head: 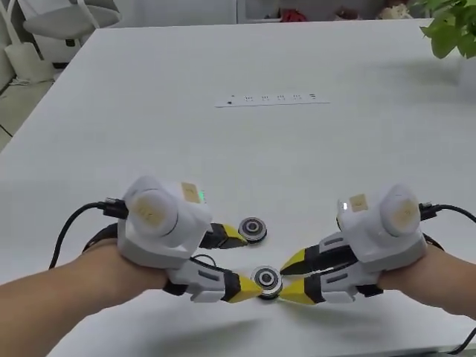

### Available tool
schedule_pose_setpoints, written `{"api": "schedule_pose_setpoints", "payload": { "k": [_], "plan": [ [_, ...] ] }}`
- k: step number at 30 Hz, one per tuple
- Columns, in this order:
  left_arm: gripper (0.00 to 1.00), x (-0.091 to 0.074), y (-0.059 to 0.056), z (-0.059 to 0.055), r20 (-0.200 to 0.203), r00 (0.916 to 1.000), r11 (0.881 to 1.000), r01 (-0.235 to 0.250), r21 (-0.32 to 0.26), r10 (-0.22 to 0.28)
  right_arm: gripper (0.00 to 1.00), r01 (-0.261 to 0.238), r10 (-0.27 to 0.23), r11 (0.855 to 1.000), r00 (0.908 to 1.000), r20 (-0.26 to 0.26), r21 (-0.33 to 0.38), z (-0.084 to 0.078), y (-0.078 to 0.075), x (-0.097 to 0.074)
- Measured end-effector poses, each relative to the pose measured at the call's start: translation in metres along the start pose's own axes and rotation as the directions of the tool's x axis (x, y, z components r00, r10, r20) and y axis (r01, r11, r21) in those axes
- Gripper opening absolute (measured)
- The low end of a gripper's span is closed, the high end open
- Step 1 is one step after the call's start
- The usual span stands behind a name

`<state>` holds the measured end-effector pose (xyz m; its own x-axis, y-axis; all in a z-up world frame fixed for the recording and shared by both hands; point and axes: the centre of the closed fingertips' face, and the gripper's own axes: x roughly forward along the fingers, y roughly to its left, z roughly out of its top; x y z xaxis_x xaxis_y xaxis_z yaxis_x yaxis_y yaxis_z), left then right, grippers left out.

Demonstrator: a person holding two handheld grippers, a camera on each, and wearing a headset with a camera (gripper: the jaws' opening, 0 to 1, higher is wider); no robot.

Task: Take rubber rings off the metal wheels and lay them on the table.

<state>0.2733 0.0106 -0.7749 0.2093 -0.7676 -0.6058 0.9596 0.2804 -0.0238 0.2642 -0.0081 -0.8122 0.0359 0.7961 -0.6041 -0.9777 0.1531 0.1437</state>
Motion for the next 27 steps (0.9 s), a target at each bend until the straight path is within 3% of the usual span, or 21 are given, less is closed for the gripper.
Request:
{"api": "schedule_pose_setpoints", "payload": {
  "k": [15, 27],
  "plan": [
    [0.29, 0.012, -0.01, -0.002, -0.004, 0.9994, 0.999, 0.036, 0.002, -0.036, 0.15, 0.01, -0.01, 1.0, 0.9999, 0.012, 0.01, -0.001, -0.002, 0.001],
    [0.2, 0.018, -0.01, -0.007, -0.027, 0.9988, 0.999, 0.041, 0.013, -0.041, 0.14, 0.012, -0.012, 1.0, 0.9999, 0.012, 0.002, -0.001, -0.001, 0.001]
  ]
}}
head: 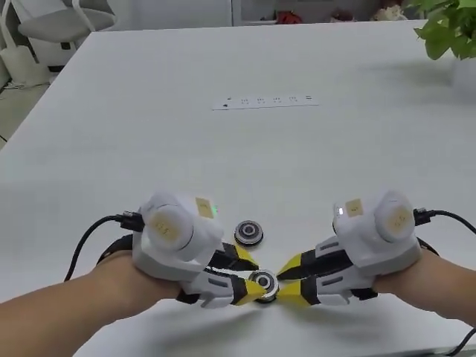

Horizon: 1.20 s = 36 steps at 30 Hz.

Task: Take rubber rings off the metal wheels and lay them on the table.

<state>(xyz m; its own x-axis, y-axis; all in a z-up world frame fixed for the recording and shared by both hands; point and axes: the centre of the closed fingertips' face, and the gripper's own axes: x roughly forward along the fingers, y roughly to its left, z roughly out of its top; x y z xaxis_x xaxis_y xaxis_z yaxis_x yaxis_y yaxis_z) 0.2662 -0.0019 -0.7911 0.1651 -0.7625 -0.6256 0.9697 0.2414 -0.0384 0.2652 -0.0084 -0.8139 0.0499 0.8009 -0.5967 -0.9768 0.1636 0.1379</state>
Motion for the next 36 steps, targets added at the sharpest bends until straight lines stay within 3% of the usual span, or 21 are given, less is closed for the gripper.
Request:
{"api": "schedule_pose_setpoints", "payload": {
  "k": [4, 8, 21, 24, 30, 34, 36],
  "plan": [
    [0.18, 0.0026, -0.002, -0.005, -0.022, 0.9997, 1.0, 0.007, 0.011, -0.007, 0.13, 0.0, 0.0, 1.0, 1.0, 0.001, -0.003, 0.0007, 0.0007, 0.0007],
    [0.17, 0.0048, -0.0021, -0.0026, -0.017, 0.9998, 0.999, -0.003, 0.044, 0.004, 0.12, -0.004, 0.004, 1.0, 1.0, 0.001, -0.01, 0.0007, 0.0019, 0.0011],
    [0.14, 0.0062, 0.0002, -0.0022, -0.017, 0.9988, 0.998, -0.046, 0.033, 0.046, 0.1, 0.002, -0.002, 1.0, 0.9999, -0.017, -0.006, 0.0005, 0.0021, 0.0015],
    [0.13, 0.0054, -0.0002, -0.003, -0.02, 0.9984, 0.998, -0.053, 0.036, 0.053, 0.02, 0.01, -0.01, 1.0, 0.9996, -0.026, 0.002, -0.0008, 0.0011, 0.0004],
    [0.13, 0.0051, 0.0003, -0.0036, -0.025, 0.9971, 0.997, -0.07, 0.038, 0.071, 0.0, 0.024, -0.023, 0.999, 0.9993, -0.03, 0.031, 0.0, -0.0002, 0.0011],
    [0.13, 0.005, -0.0006, -0.0039, -0.031, 0.9966, 0.996, -0.075, 0.044, 0.077, 0.0, 0.017, -0.019, 0.99, 0.9998, 0.006, 0.137, 0.0024, -0.0008, -0.001],
    [0.13, 0.0049, -0.0009, -0.0042, -0.033, 0.9963, 0.996, -0.078, 0.047, 0.08, 0.0, 0.018, -0.019, 0.992, 0.9998, 0.007, 0.126, 0.0026, -0.0012, -0.0026]
  ]
}}
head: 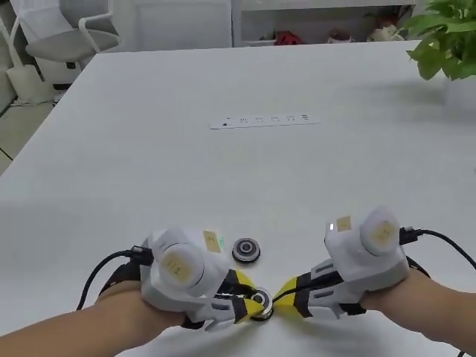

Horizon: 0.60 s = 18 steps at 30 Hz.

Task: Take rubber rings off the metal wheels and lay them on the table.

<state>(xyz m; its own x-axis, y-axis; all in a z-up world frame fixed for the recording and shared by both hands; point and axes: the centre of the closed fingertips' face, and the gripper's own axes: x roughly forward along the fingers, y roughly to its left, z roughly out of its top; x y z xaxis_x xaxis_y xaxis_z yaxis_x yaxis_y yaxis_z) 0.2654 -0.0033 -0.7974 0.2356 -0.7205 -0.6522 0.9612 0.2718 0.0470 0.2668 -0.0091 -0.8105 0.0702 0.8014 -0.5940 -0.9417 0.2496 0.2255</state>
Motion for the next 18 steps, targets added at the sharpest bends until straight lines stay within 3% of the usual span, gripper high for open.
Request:
{"api": "schedule_pose_setpoints", "payload": {
  "k": [13, 18],
  "plan": [
    [0.12, -0.0008, -0.0006, -0.0008, -0.014, 0.9999, 1.0, -0.004, 0.009, 0.004, 0.0, -0.013, 0.002, 0.99, 0.9967, 0.081, 0.139, 0.0083, -0.0022, -0.0097],
    [0.12, -0.0008, -0.0011, -0.0008, -0.014, 0.9999, 1.0, -0.003, 0.011, 0.003, 0.0, -0.021, 0.007, 0.987, 0.9962, 0.087, 0.159, 0.0091, -0.0003, -0.0094]
  ]
}}
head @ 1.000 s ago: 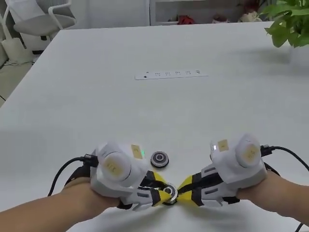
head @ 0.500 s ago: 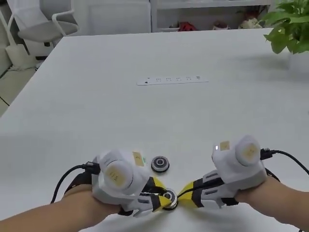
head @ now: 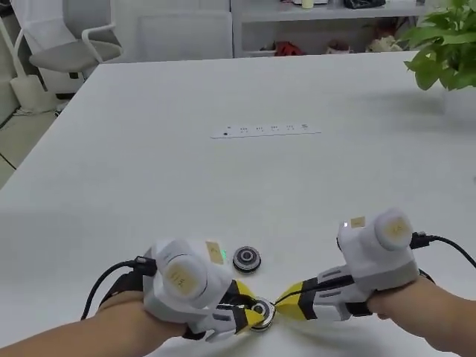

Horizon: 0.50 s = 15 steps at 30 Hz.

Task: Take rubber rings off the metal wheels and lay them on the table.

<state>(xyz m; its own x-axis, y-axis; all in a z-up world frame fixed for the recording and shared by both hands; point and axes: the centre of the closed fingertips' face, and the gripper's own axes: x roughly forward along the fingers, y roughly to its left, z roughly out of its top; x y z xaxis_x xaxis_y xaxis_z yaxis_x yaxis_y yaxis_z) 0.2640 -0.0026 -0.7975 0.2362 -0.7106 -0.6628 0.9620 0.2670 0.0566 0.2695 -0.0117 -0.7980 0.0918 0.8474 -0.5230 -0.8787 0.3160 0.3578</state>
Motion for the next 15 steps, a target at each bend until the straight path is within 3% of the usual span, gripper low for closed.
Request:
{"api": "schedule_pose_setpoints", "payload": {
  "k": [15],
  "plan": [
    [0.12, -0.0002, -0.0003, 0.0004, -0.003, 1.0, 1.0, -0.003, -0.007, 0.003, 0.0, -0.029, 0.027, 0.997, 0.9991, 0.034, 0.073, 0.0036, 0.0031, -0.0005]
  ]
}}
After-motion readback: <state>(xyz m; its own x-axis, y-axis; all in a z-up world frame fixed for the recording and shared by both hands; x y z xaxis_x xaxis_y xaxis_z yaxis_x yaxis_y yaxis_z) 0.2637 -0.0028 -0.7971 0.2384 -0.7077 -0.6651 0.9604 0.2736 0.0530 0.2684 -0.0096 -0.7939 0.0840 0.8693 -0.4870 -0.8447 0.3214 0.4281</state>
